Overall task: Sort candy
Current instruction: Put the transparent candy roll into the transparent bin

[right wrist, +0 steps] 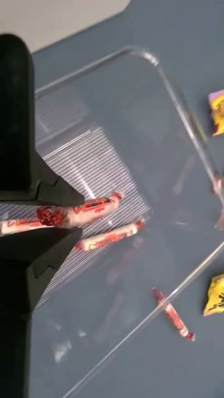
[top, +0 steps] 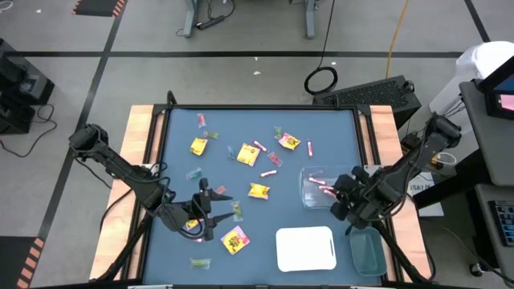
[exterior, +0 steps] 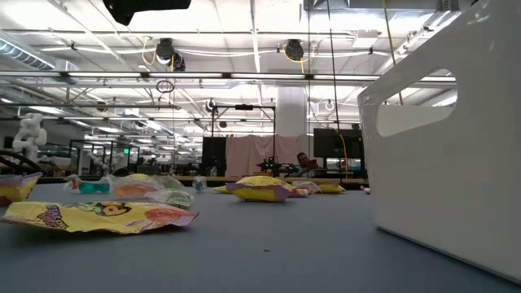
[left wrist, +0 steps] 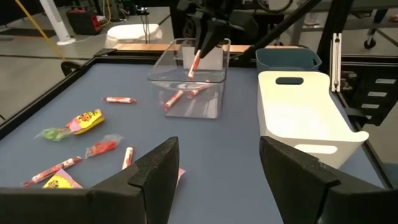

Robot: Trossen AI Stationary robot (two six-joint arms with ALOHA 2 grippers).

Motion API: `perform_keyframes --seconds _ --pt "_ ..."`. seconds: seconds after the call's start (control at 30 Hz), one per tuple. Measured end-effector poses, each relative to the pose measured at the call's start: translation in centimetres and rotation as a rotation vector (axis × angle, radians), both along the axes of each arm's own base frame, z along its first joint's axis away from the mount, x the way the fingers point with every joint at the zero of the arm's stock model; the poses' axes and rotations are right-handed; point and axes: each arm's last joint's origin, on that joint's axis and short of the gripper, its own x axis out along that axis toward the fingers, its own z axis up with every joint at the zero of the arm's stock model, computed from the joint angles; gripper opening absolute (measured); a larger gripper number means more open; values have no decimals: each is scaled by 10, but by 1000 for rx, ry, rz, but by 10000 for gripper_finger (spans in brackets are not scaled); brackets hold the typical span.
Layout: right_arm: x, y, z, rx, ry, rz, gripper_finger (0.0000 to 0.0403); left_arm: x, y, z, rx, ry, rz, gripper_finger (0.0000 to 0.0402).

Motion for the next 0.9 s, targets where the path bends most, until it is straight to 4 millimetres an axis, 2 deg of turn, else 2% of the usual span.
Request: perform_keyframes --seconds 0.43,0.9 --pt "20 -6 -24 -14 186 -116 42 0 0 0 -1 1 -2 228" --pt "25 -10 -28 72 275 -127 129 5 -2 -9 29 29 0 228"
